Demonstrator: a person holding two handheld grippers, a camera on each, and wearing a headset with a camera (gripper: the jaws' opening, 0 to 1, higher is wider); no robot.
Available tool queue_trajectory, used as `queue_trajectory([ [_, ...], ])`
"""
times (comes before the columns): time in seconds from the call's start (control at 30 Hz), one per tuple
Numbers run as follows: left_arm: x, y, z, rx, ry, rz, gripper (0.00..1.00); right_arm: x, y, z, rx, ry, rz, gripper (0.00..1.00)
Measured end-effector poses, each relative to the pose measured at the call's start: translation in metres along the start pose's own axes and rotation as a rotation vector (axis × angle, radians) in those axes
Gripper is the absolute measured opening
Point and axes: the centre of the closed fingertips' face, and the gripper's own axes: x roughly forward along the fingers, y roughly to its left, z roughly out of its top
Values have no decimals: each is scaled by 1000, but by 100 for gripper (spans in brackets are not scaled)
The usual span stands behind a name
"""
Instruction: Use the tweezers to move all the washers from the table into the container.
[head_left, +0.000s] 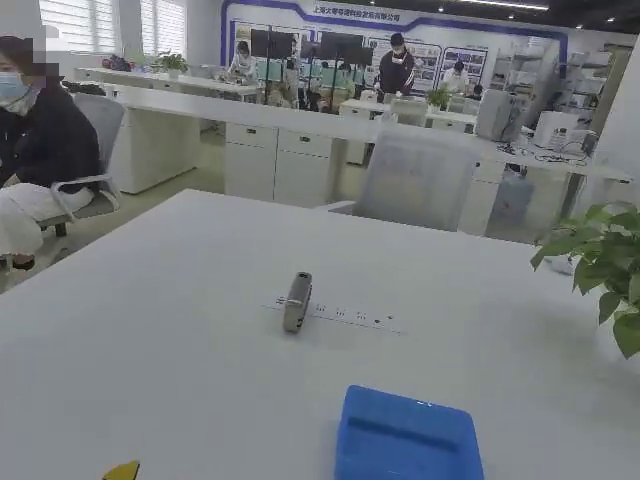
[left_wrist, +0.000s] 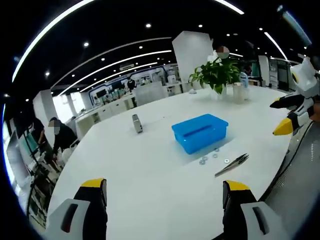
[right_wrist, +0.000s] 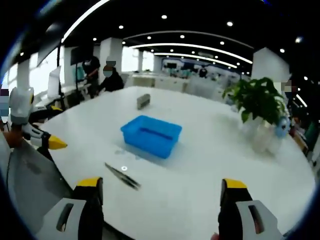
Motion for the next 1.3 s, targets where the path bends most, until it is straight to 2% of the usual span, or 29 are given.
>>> queue_trajectory([
  [0.17, -2, 4, 4, -26, -21, 6, 99, 1, 0, -1, -9, 8, -1, 95],
  [0.47, -1, 1, 1, -4, -3, 1, 99, 1, 2, -3, -4, 15, 7, 96],
  [0.63, 0, 2, 0, -13, 6, 1, 99, 2, 5, -6, -16, 38, 21, 96],
  [0.8, 1, -1, -2, -4, 15, -8, 99, 1, 4, -3, 0, 26, 26, 97],
  [0.93, 2, -9, -1, -2, 22, -55, 99, -1, 1, 1, 23, 5, 26, 97],
  [1.03, 2, -19, -2, 5, 46, -113, 99, -4, -2, 6, 40, -15, 27, 97],
  [1.1, 2, -26, 2, 10, 38, -159, 99, -5, -4, 9, 42, -17, 27, 96],
  [1.13, 2, -28, 3, 18, 37, -177, 93, -5, -4, 11, 41, -16, 28, 96],
  [1.2, 1, -33, 2, 57, 54, -212, 74, -6, -3, 14, 38, -24, 33, 95],
  [1.23, 2, -37, 4, 74, 46, -242, 71, -7, 0, 17, 38, -30, 38, 94],
  [1.3, 3, -48, 2, 95, 77, -306, 74, -6, 3, 19, 38, -35, 49, 95],
])
